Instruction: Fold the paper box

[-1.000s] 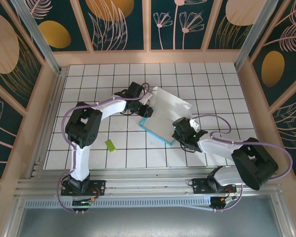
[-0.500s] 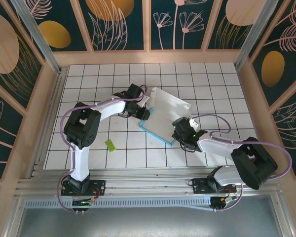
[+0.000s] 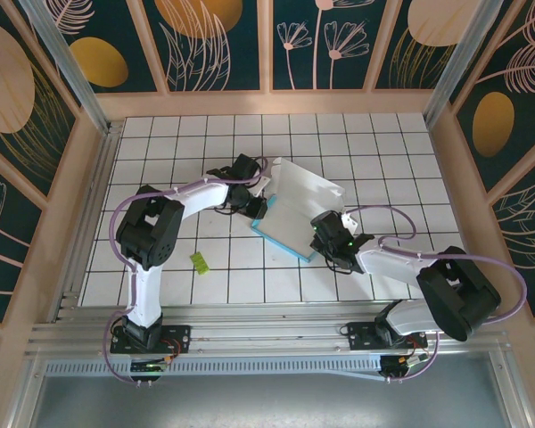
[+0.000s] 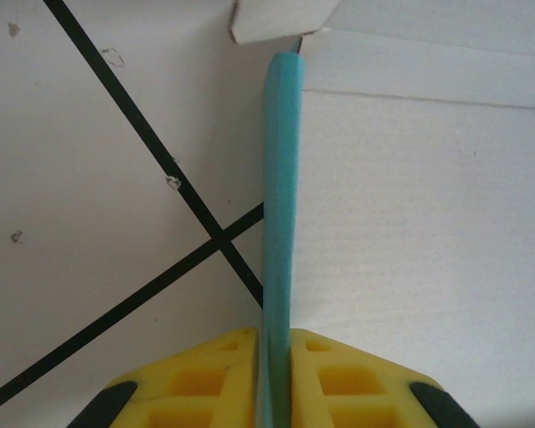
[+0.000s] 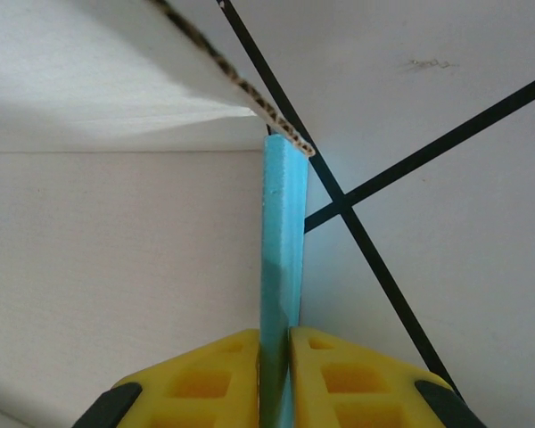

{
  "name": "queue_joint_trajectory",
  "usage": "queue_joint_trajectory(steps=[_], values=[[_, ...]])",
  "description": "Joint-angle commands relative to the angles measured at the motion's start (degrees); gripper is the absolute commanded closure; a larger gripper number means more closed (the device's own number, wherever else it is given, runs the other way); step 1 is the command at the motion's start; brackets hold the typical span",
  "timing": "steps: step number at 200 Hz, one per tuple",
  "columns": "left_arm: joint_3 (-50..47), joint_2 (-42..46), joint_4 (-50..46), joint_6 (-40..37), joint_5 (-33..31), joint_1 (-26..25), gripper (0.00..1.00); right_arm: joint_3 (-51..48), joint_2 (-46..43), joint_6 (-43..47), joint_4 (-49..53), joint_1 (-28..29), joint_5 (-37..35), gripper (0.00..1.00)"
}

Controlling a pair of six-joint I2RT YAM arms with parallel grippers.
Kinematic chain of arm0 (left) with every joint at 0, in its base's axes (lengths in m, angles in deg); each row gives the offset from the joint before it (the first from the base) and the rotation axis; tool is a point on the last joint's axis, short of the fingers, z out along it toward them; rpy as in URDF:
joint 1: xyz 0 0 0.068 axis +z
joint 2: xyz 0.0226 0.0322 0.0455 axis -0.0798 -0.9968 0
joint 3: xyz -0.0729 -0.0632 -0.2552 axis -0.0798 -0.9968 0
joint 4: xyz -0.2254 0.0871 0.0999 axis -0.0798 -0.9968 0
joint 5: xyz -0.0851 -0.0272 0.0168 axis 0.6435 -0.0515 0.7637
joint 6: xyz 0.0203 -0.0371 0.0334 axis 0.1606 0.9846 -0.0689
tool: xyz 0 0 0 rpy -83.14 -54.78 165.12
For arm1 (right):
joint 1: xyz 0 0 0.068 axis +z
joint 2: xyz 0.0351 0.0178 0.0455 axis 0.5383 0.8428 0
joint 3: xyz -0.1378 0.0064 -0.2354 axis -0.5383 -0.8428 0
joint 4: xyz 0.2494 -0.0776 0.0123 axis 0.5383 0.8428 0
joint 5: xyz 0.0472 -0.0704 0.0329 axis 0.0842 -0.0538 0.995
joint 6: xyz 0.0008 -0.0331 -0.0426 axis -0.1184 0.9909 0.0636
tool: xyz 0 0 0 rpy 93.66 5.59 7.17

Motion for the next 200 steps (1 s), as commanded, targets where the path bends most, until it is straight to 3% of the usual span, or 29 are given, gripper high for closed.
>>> queue_joint_trajectory(steps=[1, 96, 147, 168, 200], values=[[0.8, 0.5, -3.3, -0.9, -4.0, -1.2, 0.86, 1.6, 0.2, 0.7, 2.4, -0.5, -2.4, 0.83], [0.6, -2.7, -7.4, -2.0, -20.3, -5.0, 1.00, 4.6, 2.1, 3.3, 4.0, -1.0, -3.3, 0.82], [-2.1, -2.5, -2.8, 1.7, -21.6, -5.0, 0.97, 4.8, 5.2, 7.5, -2.5, -1.5, -1.6, 0.82], [-2.8, -2.6, -1.1, 4.2, -25.1, -5.0, 0.97, 5.6, 7.2, 9.8, -5.8, -2.6, -0.5, 0.82], [-1.8, -2.2, -0.8, 7.0, -28.7, -5.0, 0.89, 8.8, 10.8, 14.9, -10.0, -4.0, 0.1, 0.86]])
